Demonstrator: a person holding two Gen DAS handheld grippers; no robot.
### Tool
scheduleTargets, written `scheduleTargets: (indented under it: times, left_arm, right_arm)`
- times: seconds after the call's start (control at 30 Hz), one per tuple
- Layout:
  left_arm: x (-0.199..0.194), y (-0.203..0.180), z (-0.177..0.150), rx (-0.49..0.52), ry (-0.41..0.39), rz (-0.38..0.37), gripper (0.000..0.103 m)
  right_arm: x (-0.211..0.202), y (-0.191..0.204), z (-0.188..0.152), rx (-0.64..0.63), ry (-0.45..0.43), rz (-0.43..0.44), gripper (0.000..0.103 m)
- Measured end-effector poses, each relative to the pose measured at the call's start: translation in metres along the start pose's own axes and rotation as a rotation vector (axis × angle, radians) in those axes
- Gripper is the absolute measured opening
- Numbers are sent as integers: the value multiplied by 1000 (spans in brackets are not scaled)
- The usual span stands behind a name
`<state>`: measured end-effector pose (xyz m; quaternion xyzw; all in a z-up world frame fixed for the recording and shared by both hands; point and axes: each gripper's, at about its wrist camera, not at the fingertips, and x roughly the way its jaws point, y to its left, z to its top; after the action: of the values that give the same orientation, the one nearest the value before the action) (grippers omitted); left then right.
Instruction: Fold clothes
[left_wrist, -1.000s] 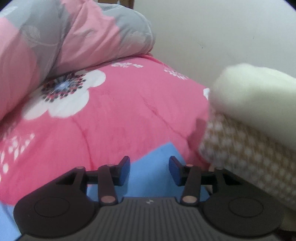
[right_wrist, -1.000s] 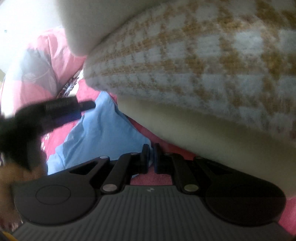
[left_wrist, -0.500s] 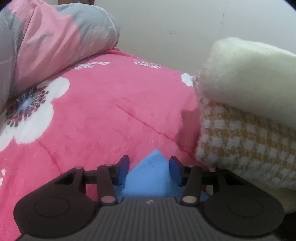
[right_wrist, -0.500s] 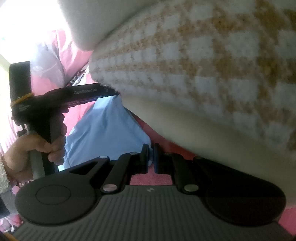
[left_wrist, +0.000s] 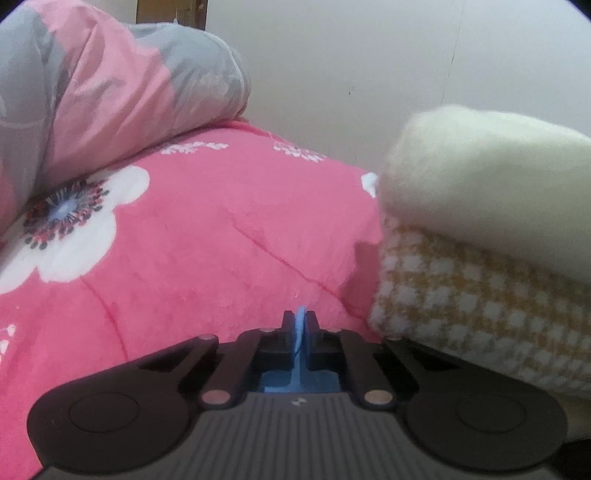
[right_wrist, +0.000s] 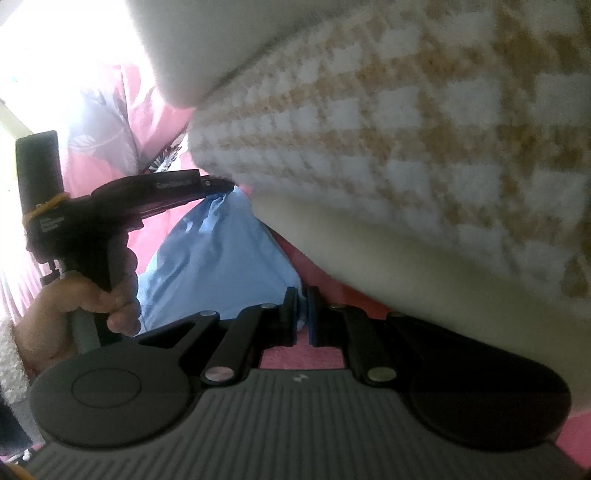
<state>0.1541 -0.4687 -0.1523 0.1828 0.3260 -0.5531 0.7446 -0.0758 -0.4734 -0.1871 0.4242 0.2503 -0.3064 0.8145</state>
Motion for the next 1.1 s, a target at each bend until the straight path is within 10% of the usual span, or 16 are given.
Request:
scheduleTargets:
  times: [0.63,1.1]
  left_arm:
    - [-134,46,2,-167,-123,38,4]
    - [-180,79,-68,-195,78,200,7]
  right_arm:
    - [-55,90,-1,-340,-144,88,3]
    - [-59,170,-49,-695,-9,204,3]
